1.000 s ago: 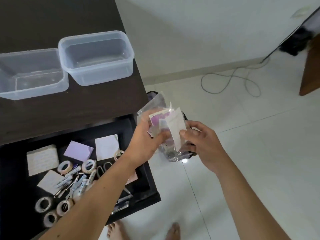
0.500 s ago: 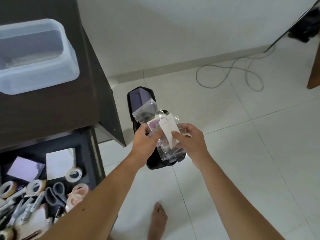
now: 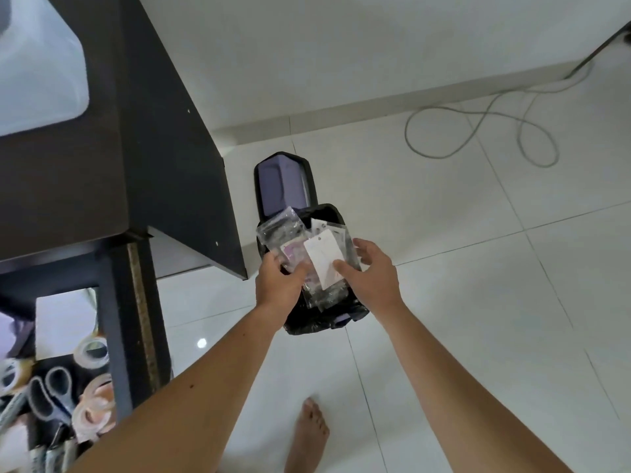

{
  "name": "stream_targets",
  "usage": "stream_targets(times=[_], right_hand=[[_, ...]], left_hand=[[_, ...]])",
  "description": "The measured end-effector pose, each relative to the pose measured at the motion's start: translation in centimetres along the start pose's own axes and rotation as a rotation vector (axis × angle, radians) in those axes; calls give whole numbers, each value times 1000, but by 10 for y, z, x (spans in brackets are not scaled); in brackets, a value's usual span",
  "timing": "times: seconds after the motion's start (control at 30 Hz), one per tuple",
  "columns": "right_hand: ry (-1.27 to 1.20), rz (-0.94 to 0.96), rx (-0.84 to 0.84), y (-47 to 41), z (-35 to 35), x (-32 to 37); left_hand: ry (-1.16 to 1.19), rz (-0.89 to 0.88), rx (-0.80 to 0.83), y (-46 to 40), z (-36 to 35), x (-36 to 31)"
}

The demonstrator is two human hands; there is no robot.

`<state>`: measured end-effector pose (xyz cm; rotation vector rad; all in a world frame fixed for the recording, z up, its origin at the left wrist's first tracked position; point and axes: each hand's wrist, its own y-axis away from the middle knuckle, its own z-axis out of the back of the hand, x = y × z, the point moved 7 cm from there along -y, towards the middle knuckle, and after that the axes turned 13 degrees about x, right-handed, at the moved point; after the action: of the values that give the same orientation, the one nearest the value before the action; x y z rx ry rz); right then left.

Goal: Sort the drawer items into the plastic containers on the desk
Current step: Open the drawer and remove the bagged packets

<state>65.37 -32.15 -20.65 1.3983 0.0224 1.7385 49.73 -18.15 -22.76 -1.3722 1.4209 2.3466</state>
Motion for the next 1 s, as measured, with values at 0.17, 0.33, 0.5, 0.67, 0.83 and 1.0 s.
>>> stream_targets(times=[0.17,0.33,0.5,0.67,0.83,1.0], right_hand=[[15,-62,33,0,-3,-25],[-63,-74,4,14,1,-24],[-102,-4,-12,40,10,17],[-134,95,-32,82,9,77],[-133,229,-54,139,-24,144],[-148,333,11,197,-96,199]], left_hand=[[-74,62,-43,-6,12,20],[3,-8,24,7,11,6],[23,-113,135,34,18,-29],[11,-269,239,87,48,-80],[-35,-462,308,165,118,-115],[-33,-532,252,224,218,-83]])
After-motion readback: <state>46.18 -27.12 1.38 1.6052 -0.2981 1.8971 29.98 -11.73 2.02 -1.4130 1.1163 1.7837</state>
